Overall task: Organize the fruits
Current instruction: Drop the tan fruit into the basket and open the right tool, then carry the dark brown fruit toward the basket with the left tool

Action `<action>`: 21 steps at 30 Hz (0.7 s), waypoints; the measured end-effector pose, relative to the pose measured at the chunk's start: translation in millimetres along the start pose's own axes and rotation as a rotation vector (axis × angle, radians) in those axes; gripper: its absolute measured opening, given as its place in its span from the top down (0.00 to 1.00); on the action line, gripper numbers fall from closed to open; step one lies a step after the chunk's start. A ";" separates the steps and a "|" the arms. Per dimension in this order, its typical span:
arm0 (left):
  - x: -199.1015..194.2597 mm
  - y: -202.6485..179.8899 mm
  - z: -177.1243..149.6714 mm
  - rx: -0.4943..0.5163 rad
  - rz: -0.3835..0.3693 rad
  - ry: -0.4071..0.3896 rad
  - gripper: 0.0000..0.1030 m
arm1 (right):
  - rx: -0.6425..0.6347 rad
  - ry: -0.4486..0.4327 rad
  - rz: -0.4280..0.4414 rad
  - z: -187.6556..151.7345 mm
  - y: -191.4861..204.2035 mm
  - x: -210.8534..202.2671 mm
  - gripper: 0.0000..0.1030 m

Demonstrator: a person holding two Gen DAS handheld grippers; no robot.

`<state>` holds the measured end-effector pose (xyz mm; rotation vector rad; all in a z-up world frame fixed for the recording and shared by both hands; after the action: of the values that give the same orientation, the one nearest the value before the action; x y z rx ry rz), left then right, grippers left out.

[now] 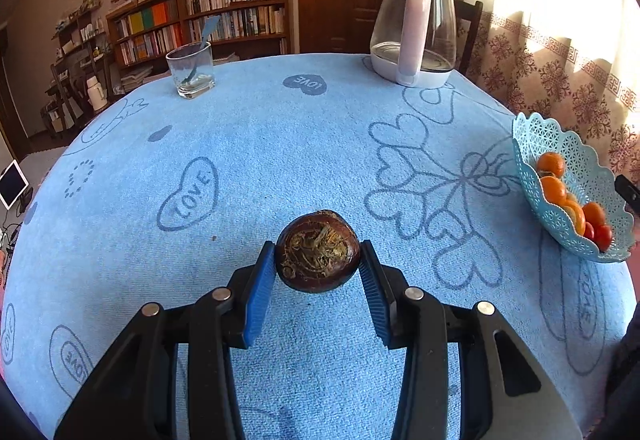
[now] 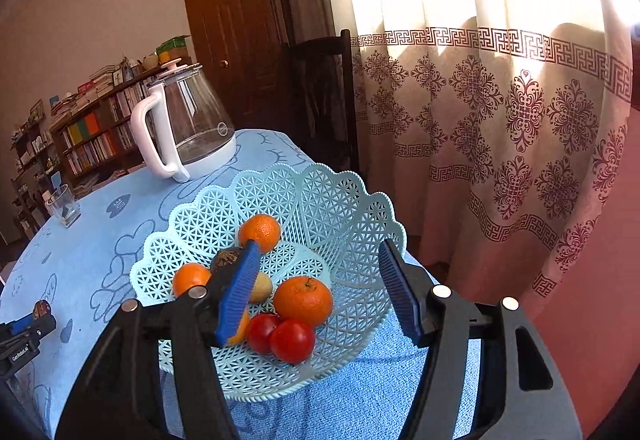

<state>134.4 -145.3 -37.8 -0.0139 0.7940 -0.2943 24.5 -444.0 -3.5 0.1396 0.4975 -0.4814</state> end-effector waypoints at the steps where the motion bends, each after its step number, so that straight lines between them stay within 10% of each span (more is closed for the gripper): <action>1: -0.3 -5.4 -1.7 0.007 -0.004 0.003 0.59 | -0.006 -0.002 0.002 -0.3 1.6 -0.4 0.37; 21: -2.0 -131.9 -2.9 0.197 -0.099 0.011 0.59 | 0.084 -0.009 0.058 0.8 -7.3 -0.1 0.28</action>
<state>97.4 -271.0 -22.3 0.1339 0.7735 -0.4659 21.3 -450.6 -2.9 0.2318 0.4633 -0.4461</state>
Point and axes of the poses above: each gripper's, at about its wrist camera, not at the fingertips, and x roughly the way its jaws point, y to its left, z to its top, the point moved 10 cm from there along x, roughly the way its jaws point, and after that the axes turned 10 degrees about -x, right-handed, at the moved point
